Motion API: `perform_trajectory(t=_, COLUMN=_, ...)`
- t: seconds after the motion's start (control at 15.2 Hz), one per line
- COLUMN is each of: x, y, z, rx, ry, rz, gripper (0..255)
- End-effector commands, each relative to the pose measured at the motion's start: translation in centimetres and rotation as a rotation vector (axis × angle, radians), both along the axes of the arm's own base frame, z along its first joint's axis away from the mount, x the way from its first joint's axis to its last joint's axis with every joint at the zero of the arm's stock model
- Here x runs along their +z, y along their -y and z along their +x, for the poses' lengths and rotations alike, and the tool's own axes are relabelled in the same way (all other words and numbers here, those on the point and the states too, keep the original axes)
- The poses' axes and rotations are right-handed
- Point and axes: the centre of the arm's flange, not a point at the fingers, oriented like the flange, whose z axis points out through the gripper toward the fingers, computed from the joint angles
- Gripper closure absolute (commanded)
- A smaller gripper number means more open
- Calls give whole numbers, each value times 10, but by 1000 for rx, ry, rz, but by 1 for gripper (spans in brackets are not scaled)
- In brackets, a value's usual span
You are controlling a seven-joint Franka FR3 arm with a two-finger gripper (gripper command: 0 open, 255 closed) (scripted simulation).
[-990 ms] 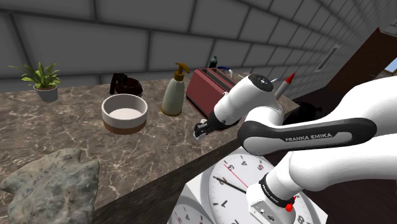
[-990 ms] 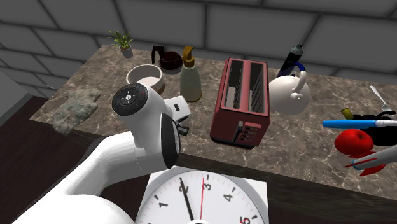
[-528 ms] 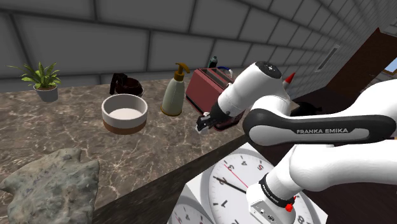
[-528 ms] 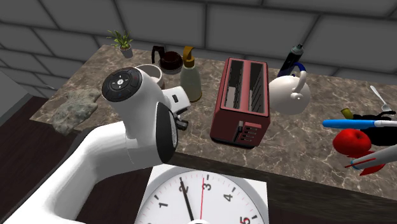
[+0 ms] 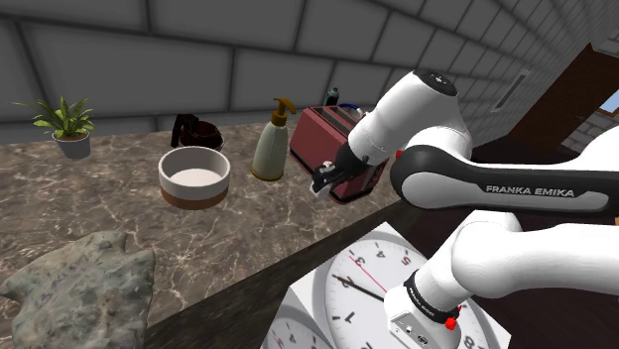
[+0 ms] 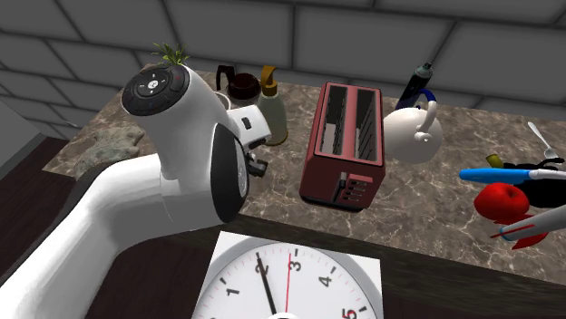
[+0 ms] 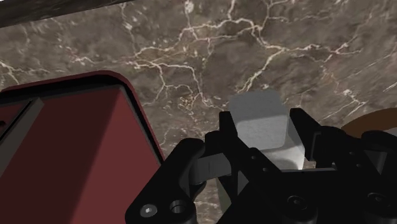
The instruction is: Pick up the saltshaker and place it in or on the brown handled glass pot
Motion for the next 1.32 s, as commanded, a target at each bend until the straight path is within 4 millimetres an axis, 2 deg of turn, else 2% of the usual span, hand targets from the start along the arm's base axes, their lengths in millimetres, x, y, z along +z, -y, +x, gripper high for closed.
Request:
perform_trajectory(t=0.0, x=10, y=-1, z=1, rx=0, ry=-1, rz=0, gripper=255)
perform_trajectory(t=1.25, x=110, y=-1, z=1, rx=0, ry=-1, rz=0, gripper=255)
